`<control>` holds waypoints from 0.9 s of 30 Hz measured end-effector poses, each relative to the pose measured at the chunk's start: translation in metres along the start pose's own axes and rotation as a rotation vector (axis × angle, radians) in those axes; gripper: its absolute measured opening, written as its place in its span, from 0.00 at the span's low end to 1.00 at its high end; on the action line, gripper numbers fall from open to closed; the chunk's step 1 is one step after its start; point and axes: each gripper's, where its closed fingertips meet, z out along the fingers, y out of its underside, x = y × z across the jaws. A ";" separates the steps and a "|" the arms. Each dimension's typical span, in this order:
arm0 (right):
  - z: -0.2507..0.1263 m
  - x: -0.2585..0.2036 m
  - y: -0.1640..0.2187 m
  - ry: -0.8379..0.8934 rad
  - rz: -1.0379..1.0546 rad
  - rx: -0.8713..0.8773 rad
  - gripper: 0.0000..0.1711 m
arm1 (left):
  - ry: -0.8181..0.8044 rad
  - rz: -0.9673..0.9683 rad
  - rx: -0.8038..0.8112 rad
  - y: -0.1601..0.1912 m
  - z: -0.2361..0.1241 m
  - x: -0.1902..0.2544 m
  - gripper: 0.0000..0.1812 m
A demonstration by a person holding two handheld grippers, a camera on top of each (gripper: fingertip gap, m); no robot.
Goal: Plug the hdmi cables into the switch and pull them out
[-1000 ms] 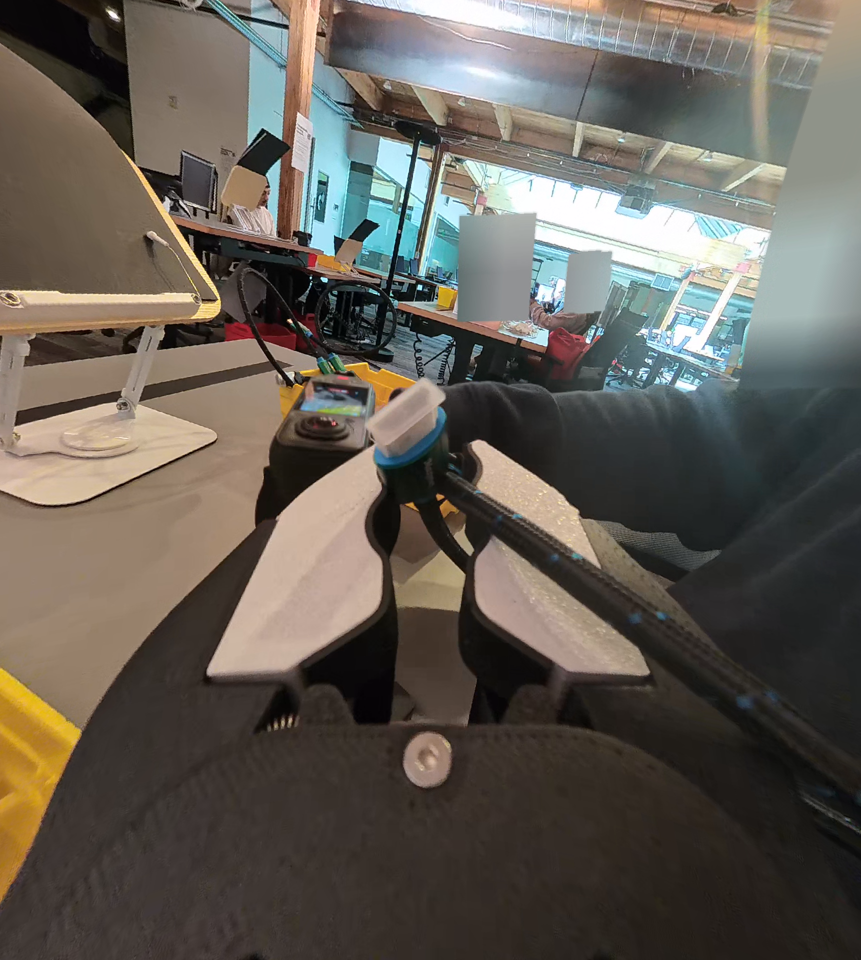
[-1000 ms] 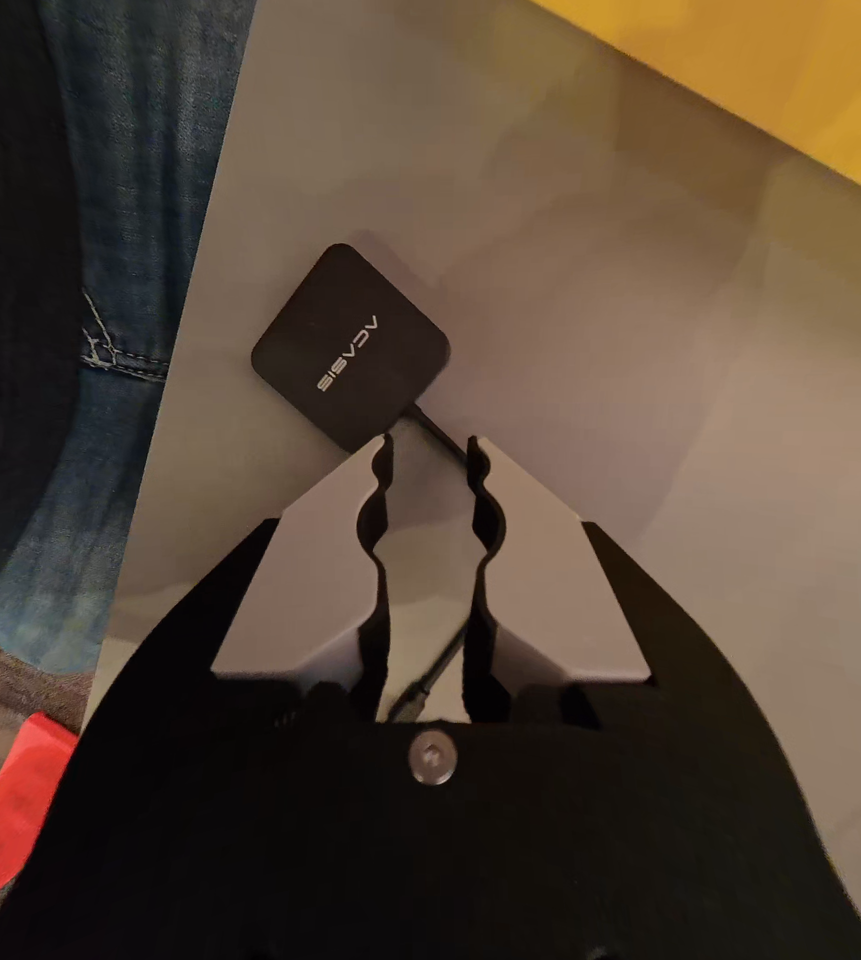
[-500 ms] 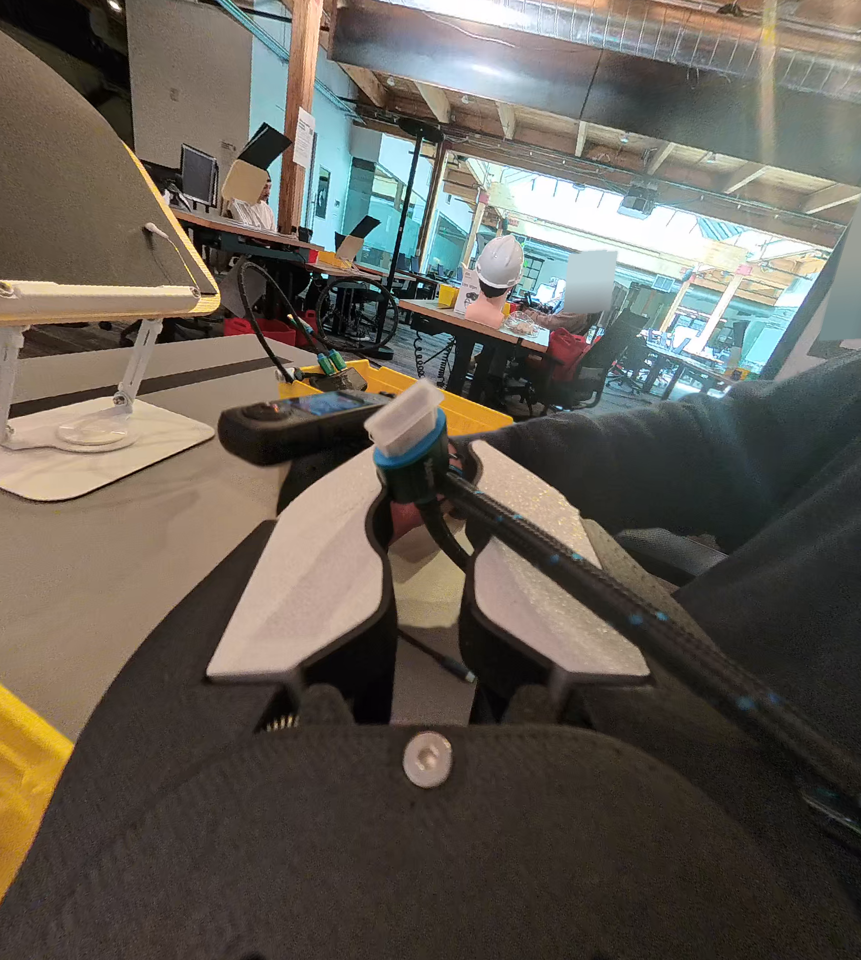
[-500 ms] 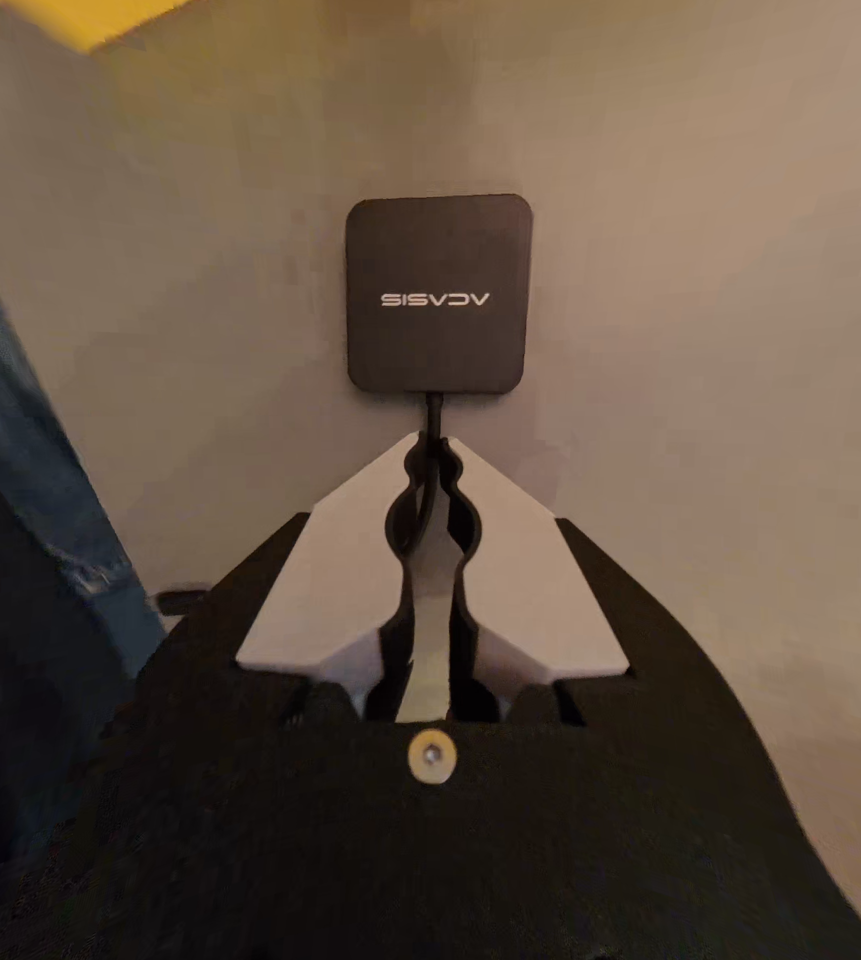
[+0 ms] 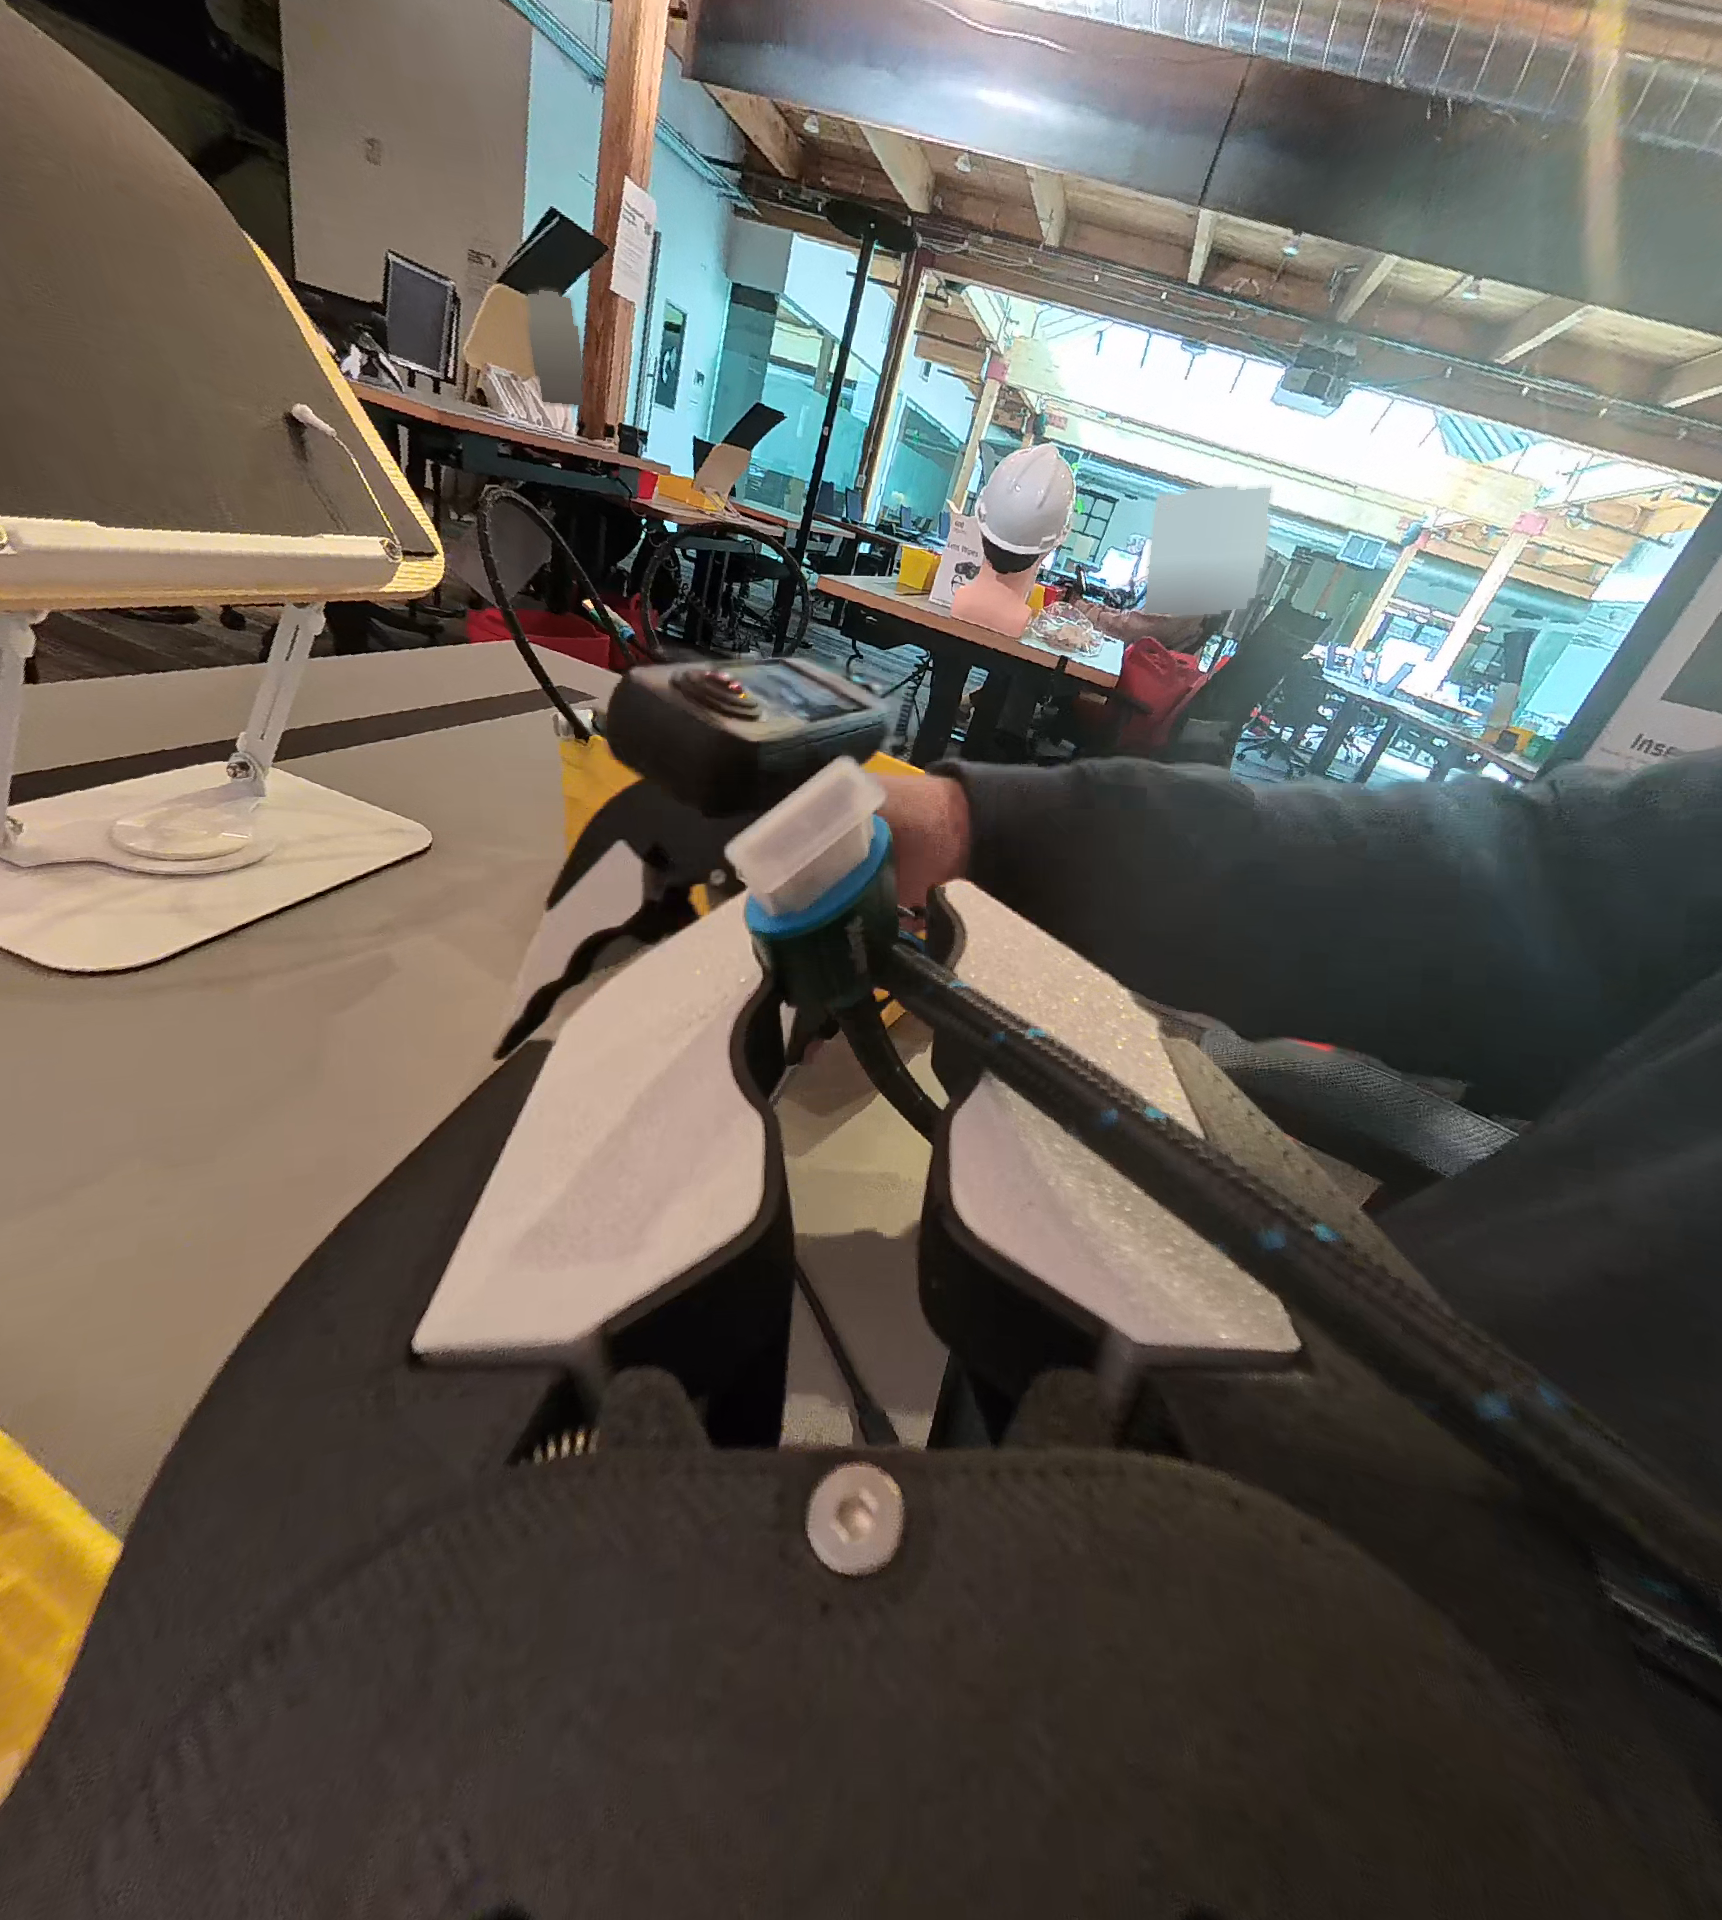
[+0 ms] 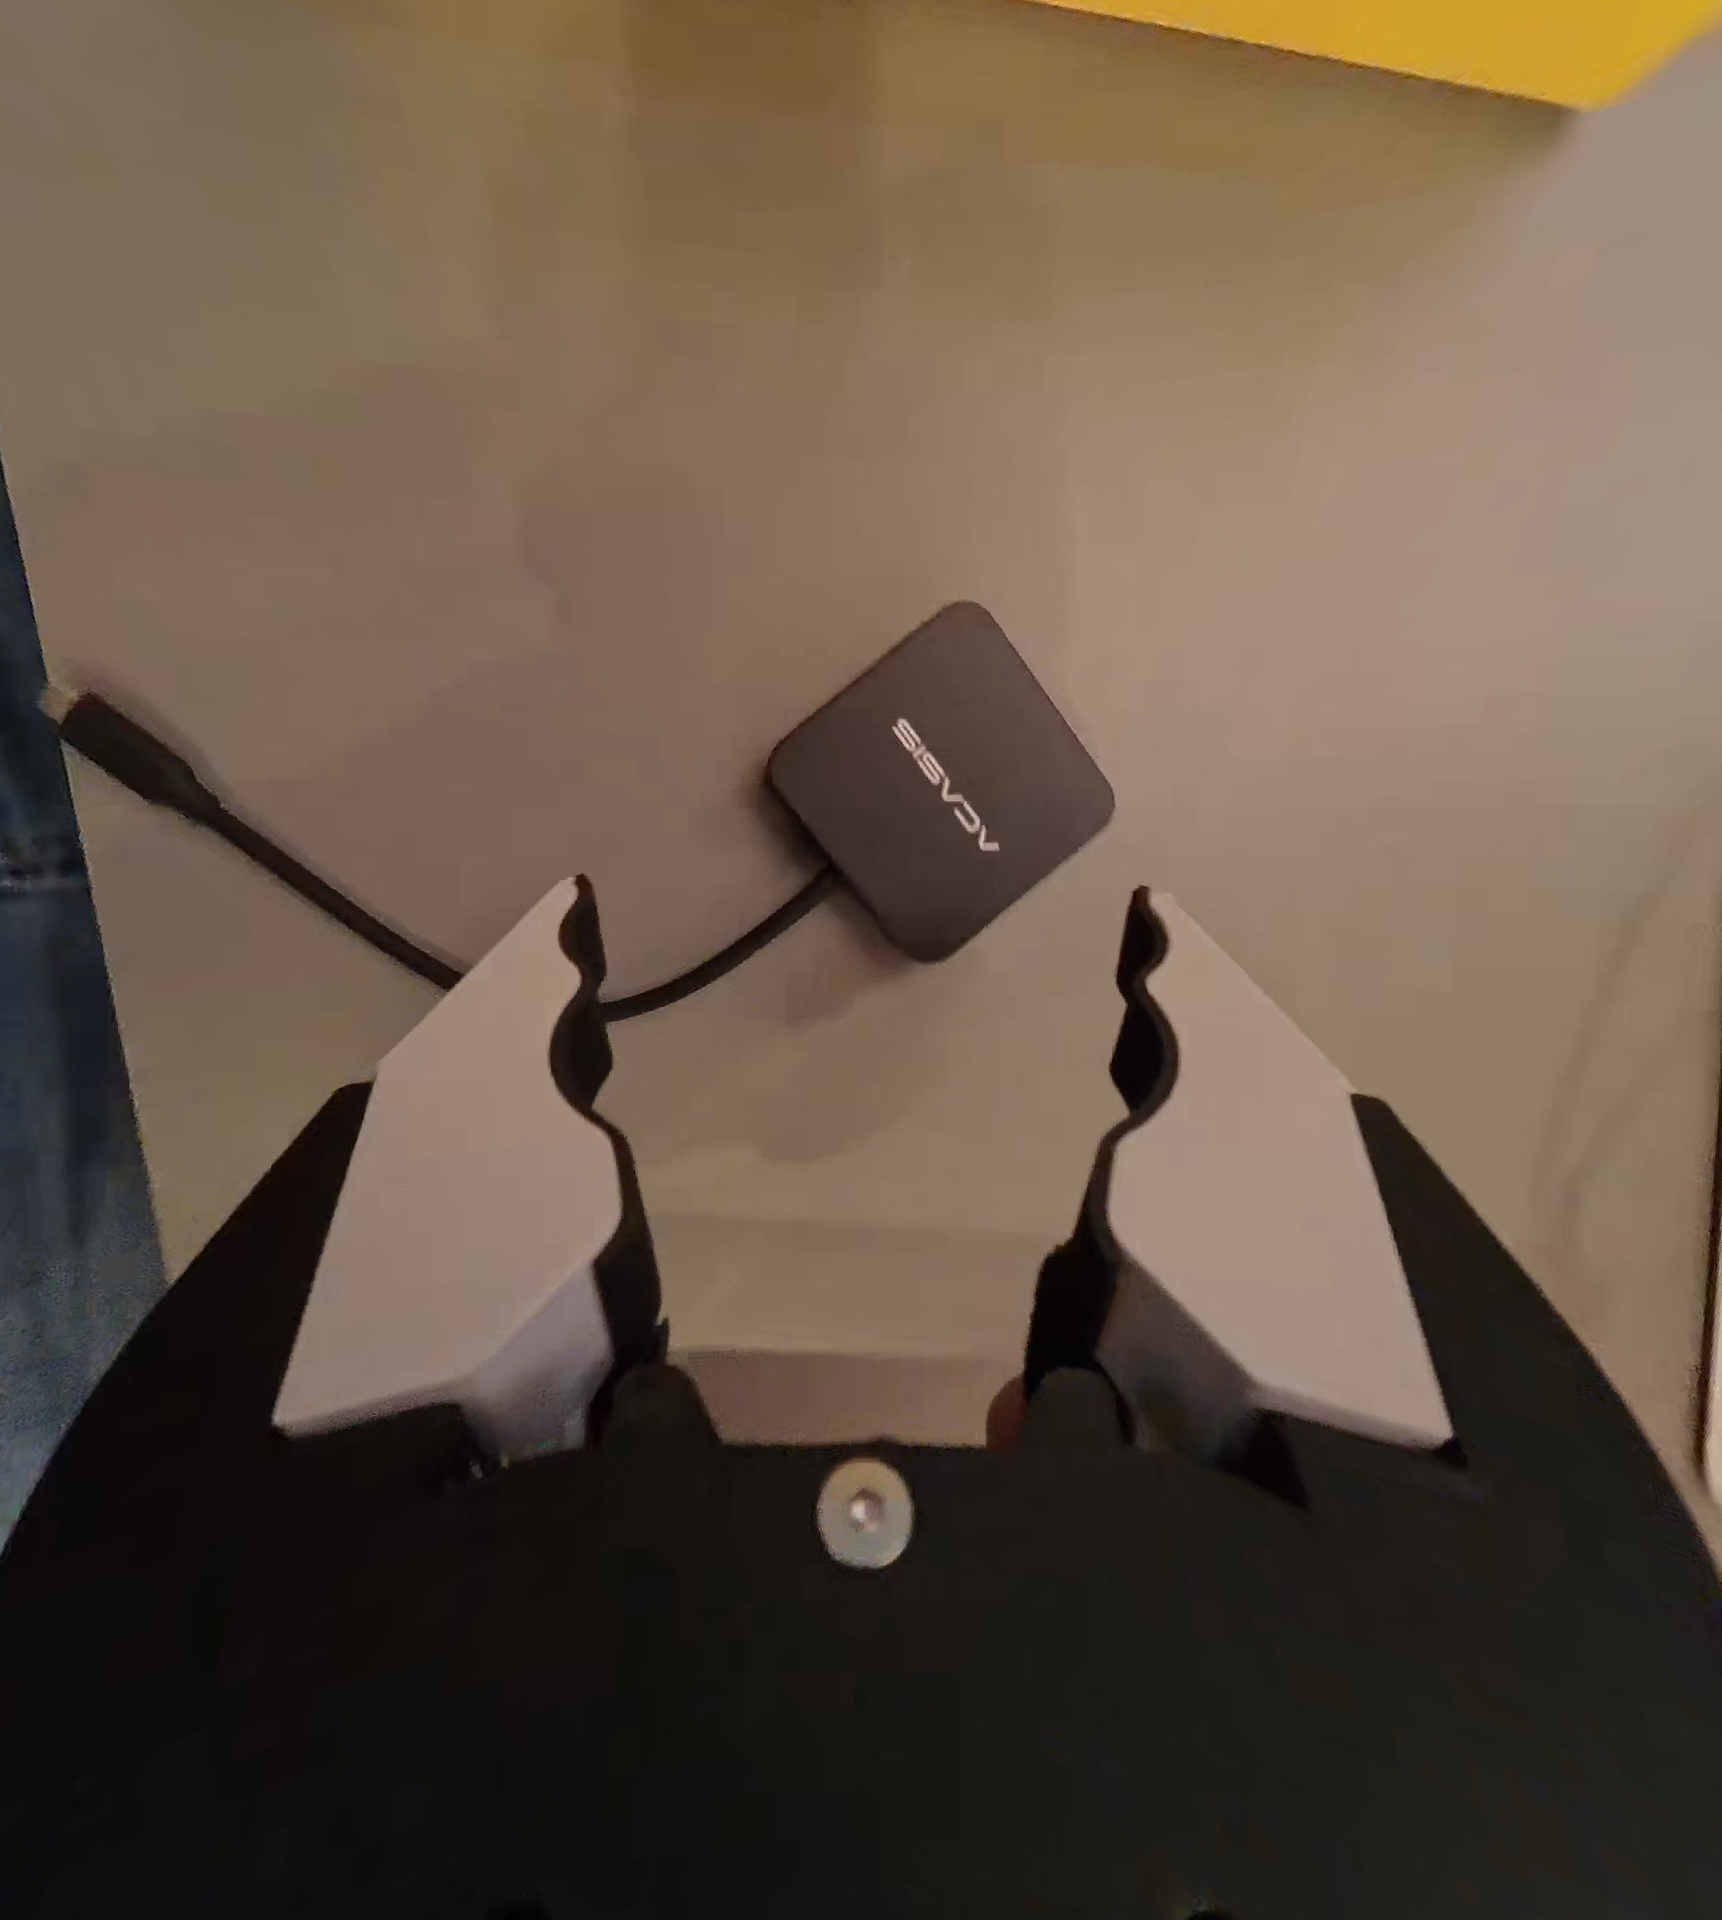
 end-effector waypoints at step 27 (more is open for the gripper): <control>-0.017 0.003 -0.041 -0.349 -0.049 0.403 0.39 | -0.072 0.072 -0.052 0.008 0.005 -0.025 0.13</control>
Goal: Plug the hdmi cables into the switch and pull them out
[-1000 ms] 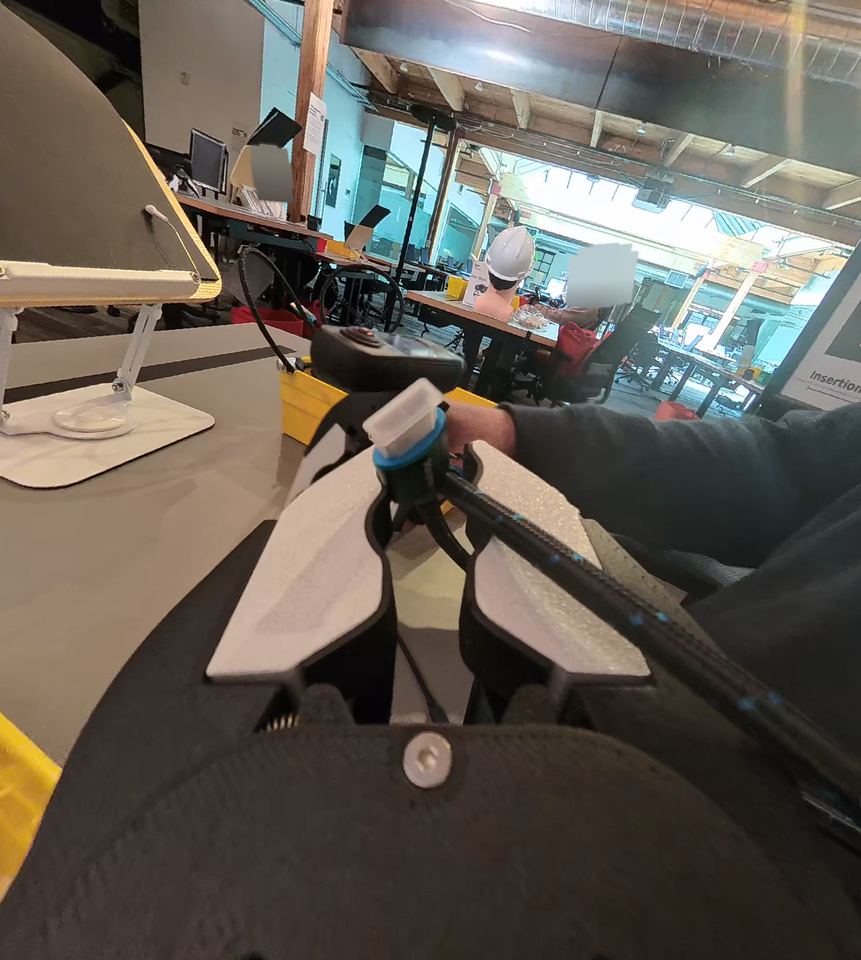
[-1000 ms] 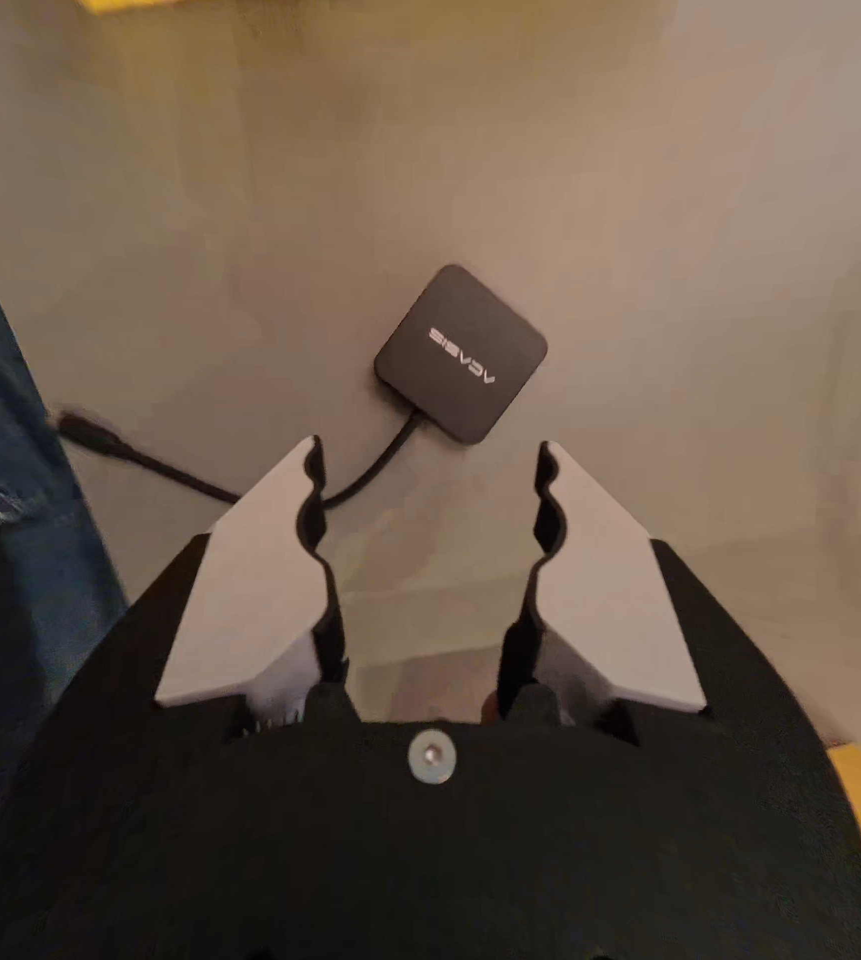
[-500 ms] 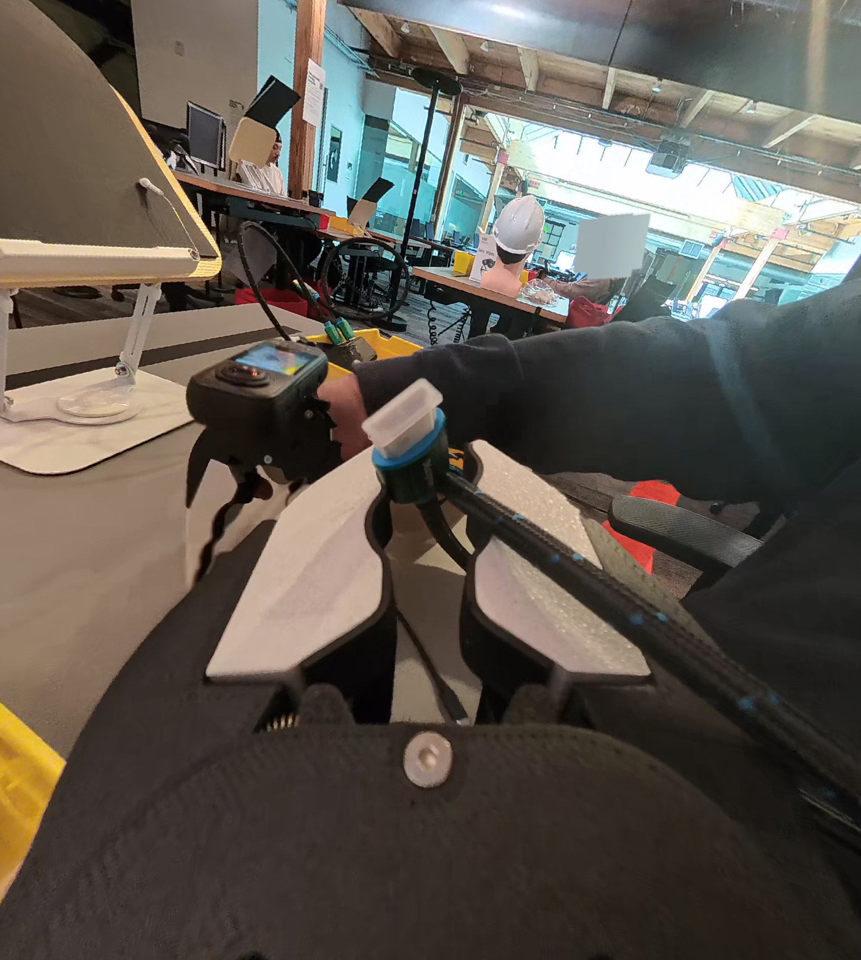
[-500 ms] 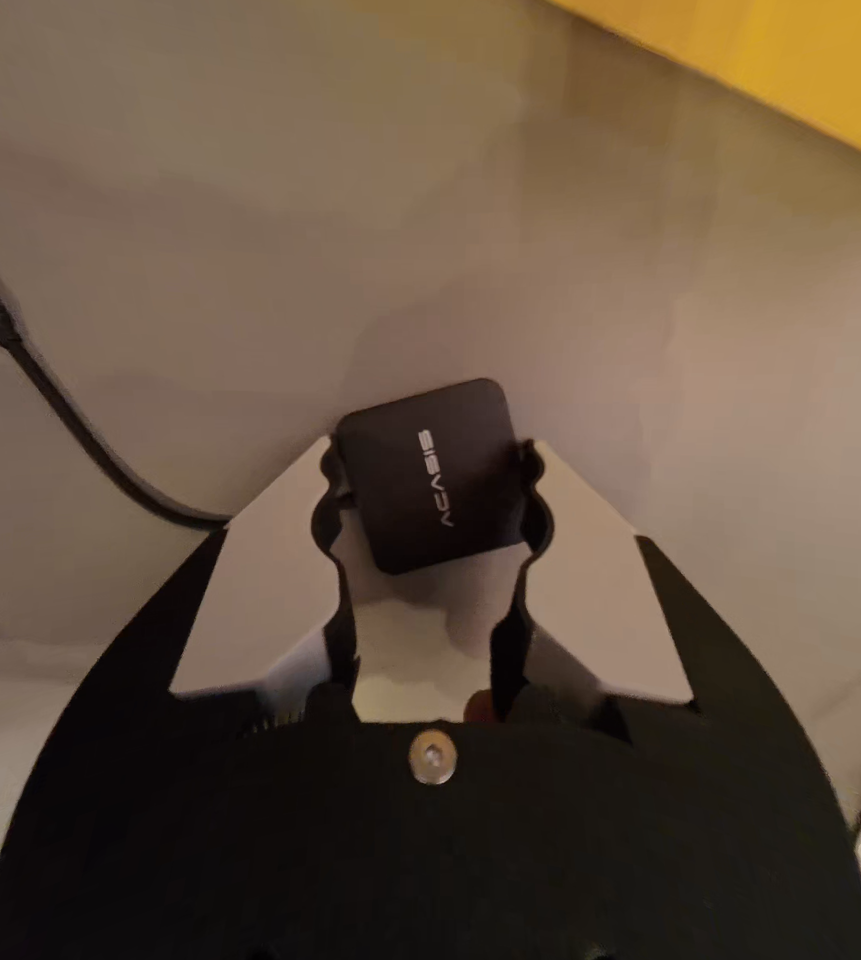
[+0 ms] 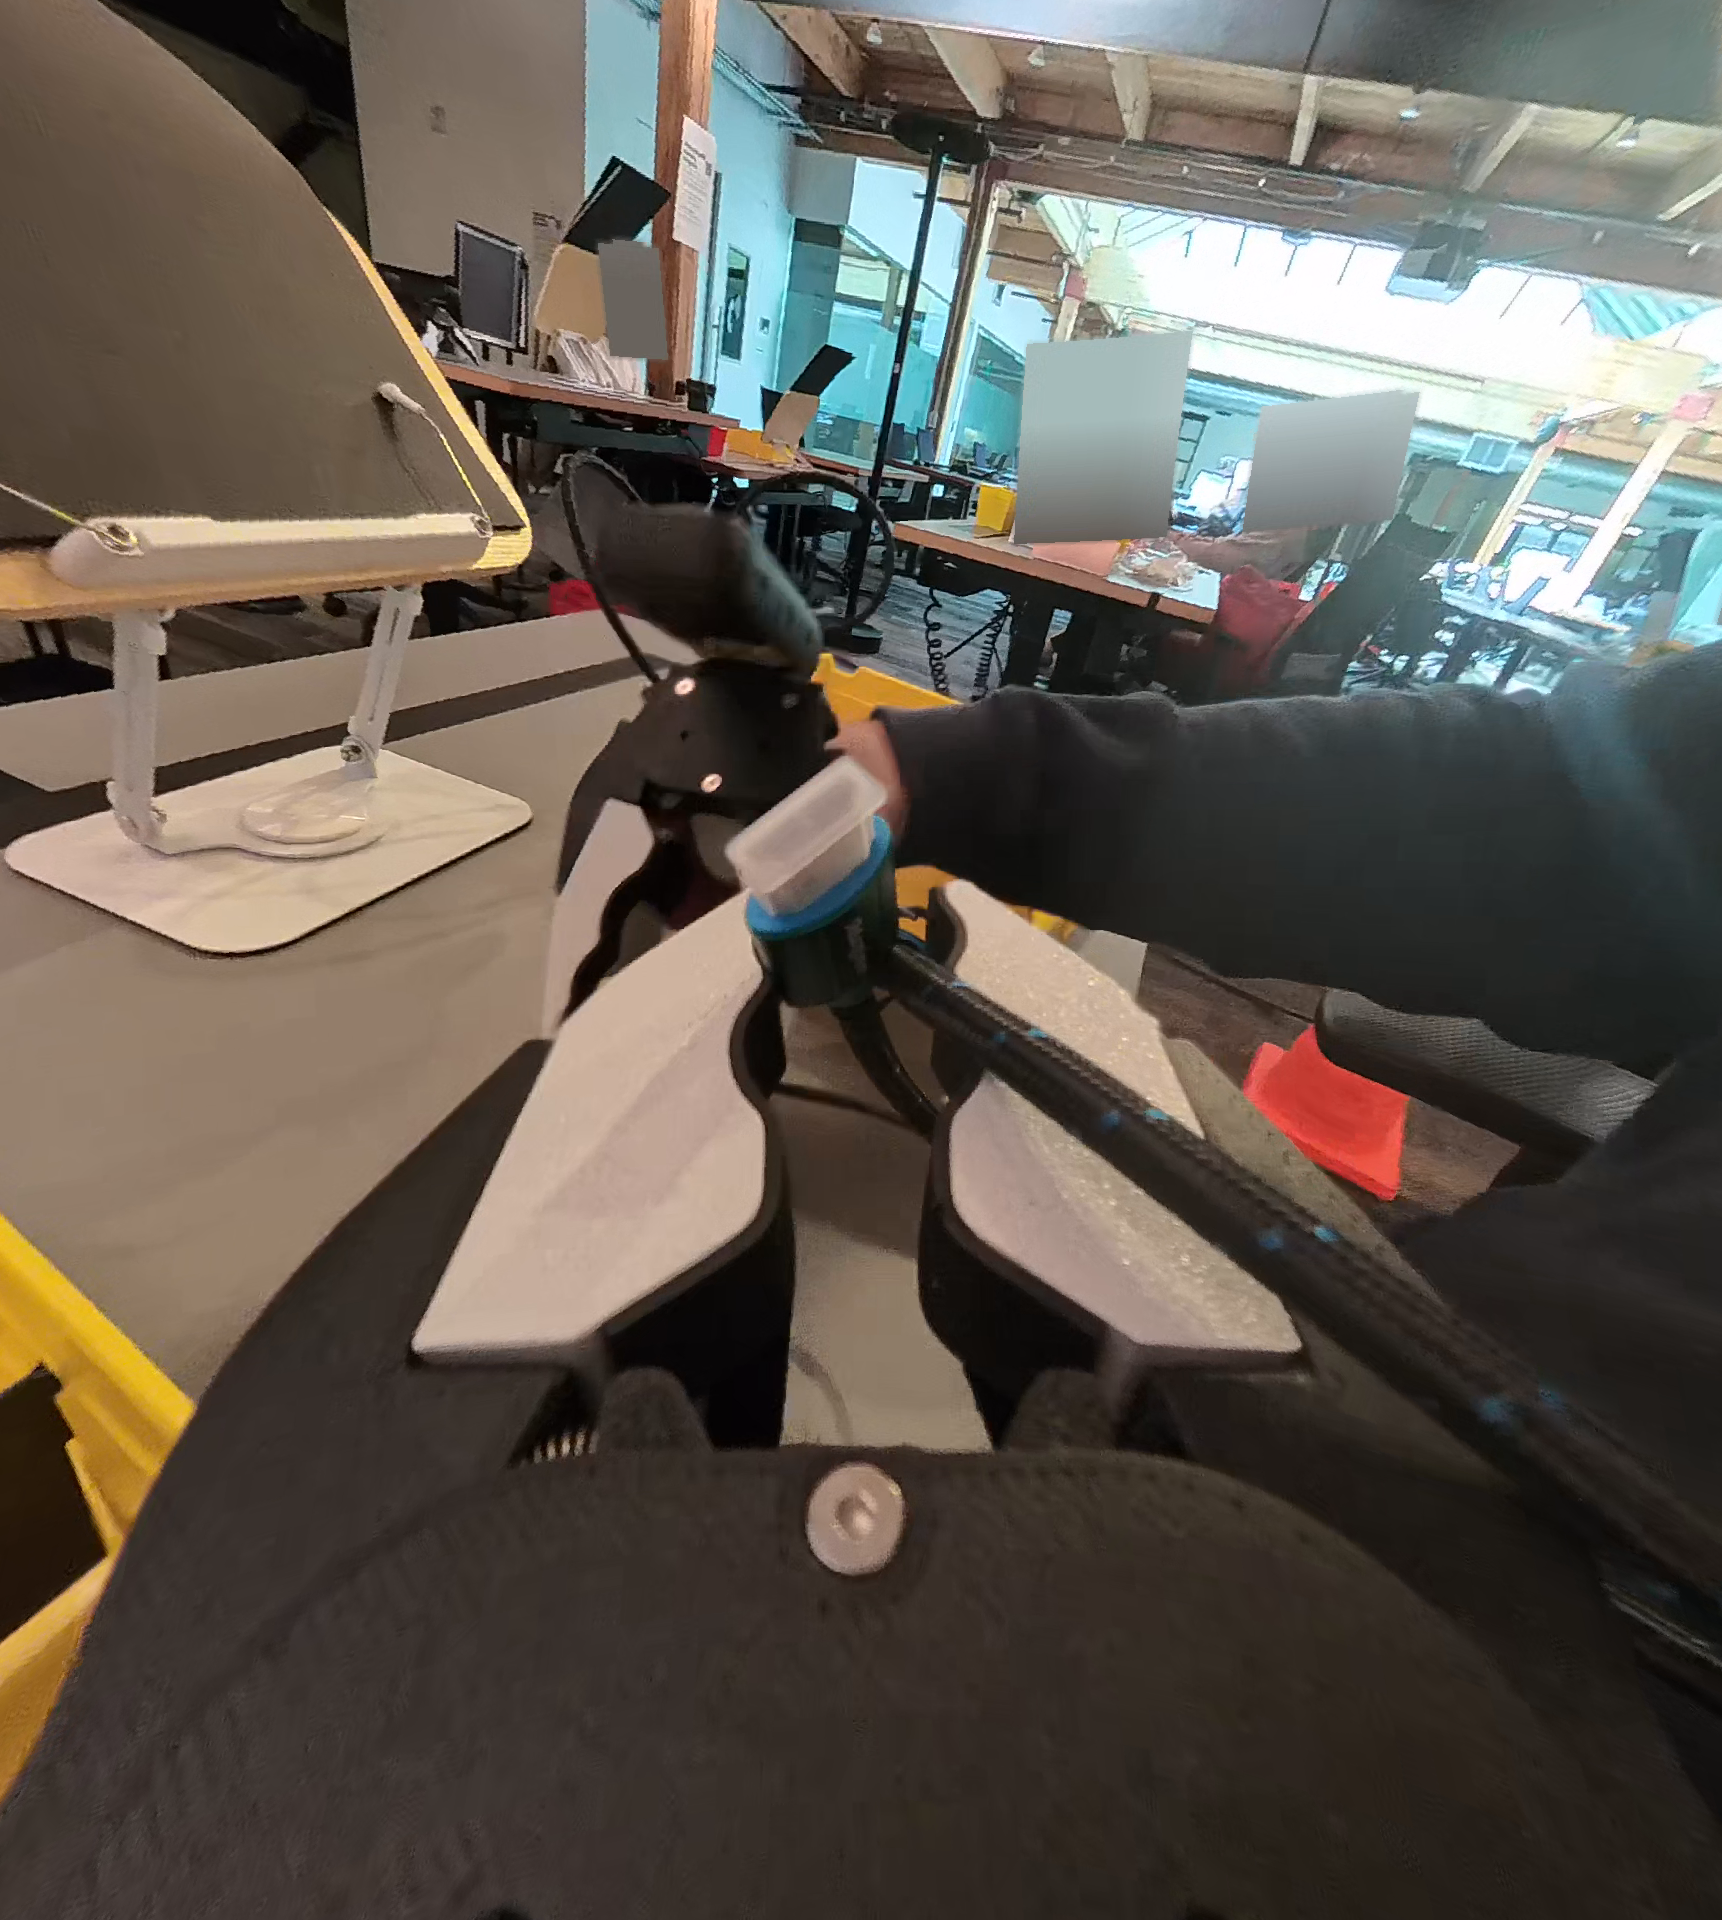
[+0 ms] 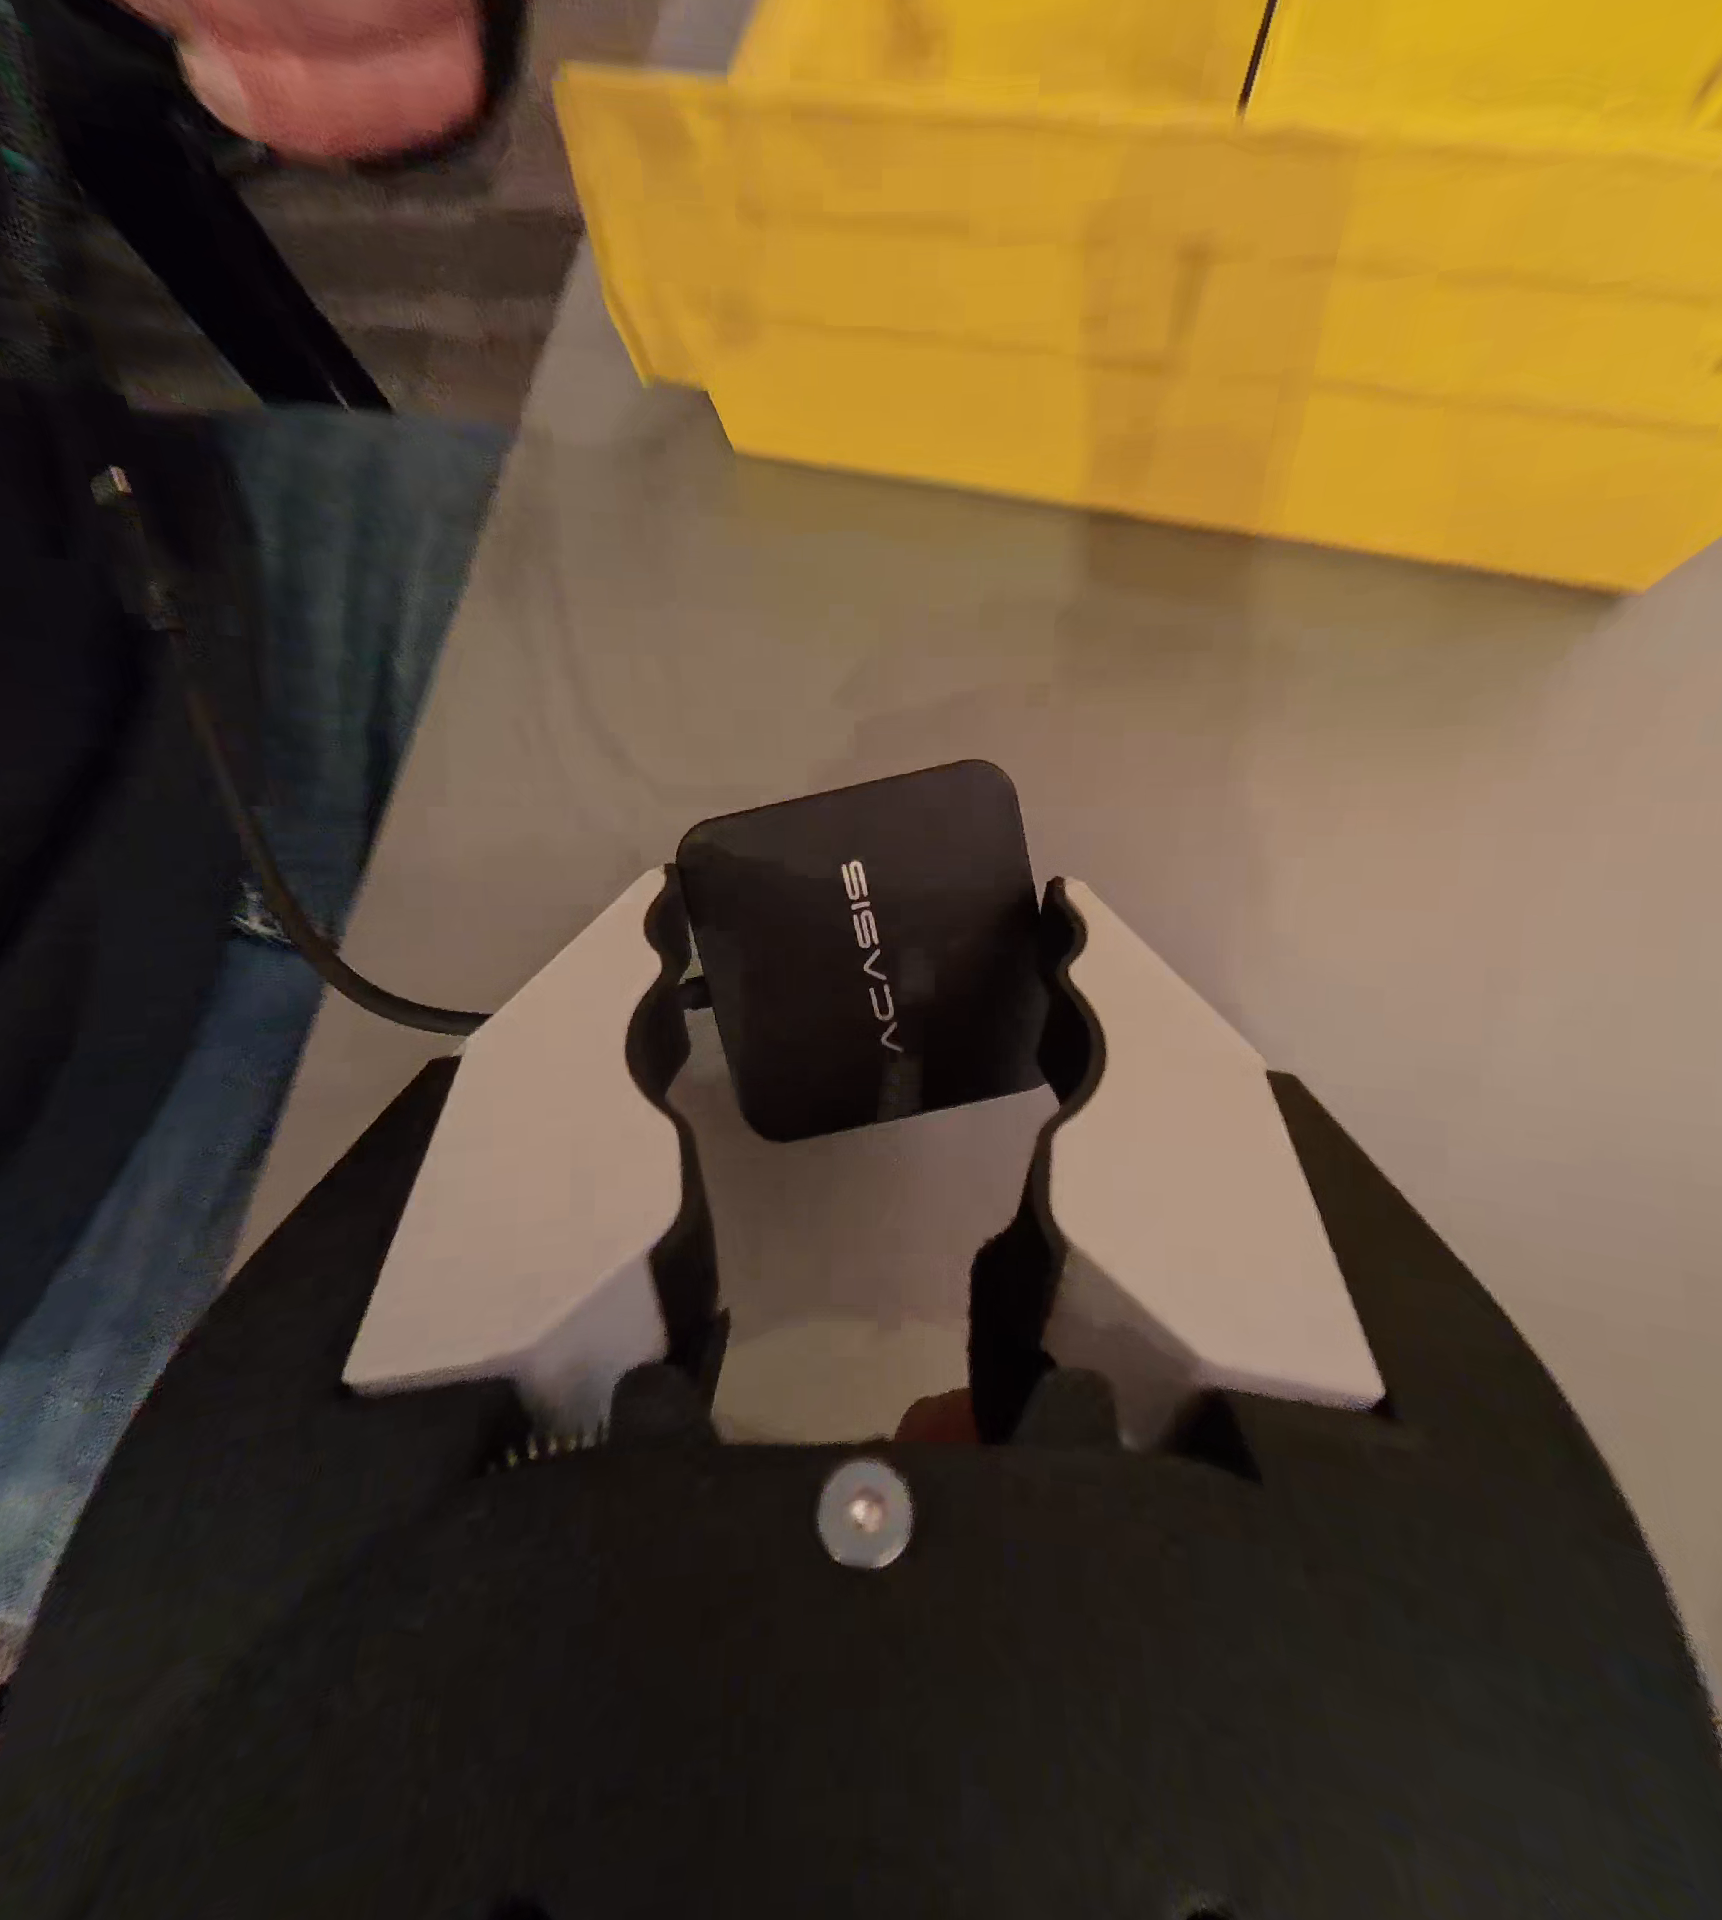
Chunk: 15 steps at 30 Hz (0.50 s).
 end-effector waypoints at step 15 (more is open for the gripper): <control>-0.050 -0.033 -0.040 0.031 0.022 0.105 0.39 | -0.025 0.069 0.038 -0.016 0.013 -0.009 0.13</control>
